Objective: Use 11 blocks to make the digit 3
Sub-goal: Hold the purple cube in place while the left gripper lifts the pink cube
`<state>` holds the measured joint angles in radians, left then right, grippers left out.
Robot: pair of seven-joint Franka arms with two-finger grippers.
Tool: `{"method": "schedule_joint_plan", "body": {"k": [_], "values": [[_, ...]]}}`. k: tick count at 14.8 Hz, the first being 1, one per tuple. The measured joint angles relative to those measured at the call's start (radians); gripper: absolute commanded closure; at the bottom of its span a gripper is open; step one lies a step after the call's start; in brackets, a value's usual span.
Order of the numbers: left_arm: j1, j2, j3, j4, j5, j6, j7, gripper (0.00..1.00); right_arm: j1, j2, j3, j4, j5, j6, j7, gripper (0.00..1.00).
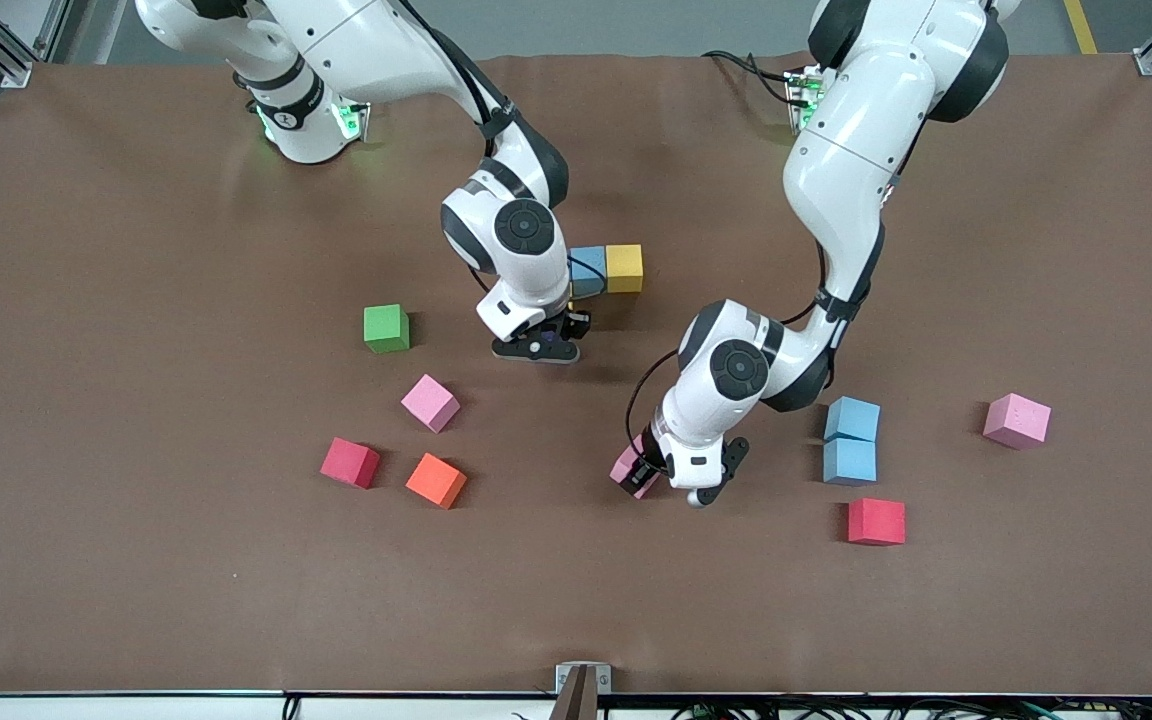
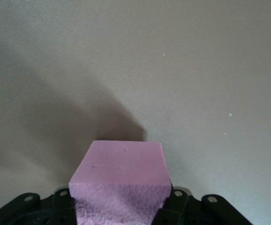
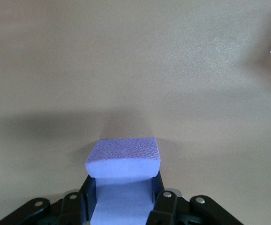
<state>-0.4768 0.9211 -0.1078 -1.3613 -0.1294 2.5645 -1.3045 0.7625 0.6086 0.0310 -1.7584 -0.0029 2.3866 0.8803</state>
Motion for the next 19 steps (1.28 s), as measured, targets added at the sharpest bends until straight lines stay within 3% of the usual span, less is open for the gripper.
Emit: {"method": "schedule_joint_plan", "body": {"k": [3,5,6,7,8,19], "values": [[0.006,-0.024,0.002,0.016,0.000,-0.029,-0.005,0.87,0.000,0.000,0.000,0.000,0.000,0.000,0.001,0.63],[0.017,-0.063,0.008,0.023,0.000,-0.077,-0.006,0.87,0.000,0.000,0.000,-0.001,0.000,0.000,0.001,0.58],[0.025,-0.088,0.009,0.025,0.000,-0.108,-0.006,0.88,0.001,0.000,0.000,-0.001,0.000,0.000,0.001,0.47],[0.034,-0.115,0.009,0.025,0.000,-0.142,-0.007,0.90,0.001,0.000,0.000,-0.001,0.000,0.000,0.002,0.19],[0.043,-0.139,0.010,0.025,0.000,-0.174,-0.008,0.92,0.001,0.000,0.000,-0.001,0.000,0.000,0.002,0.00],[0.074,-0.228,0.015,0.024,0.000,-0.280,-0.087,0.94,0.011,0.000,0.000,-0.009,0.000,0.001,0.012,0.00]]}}
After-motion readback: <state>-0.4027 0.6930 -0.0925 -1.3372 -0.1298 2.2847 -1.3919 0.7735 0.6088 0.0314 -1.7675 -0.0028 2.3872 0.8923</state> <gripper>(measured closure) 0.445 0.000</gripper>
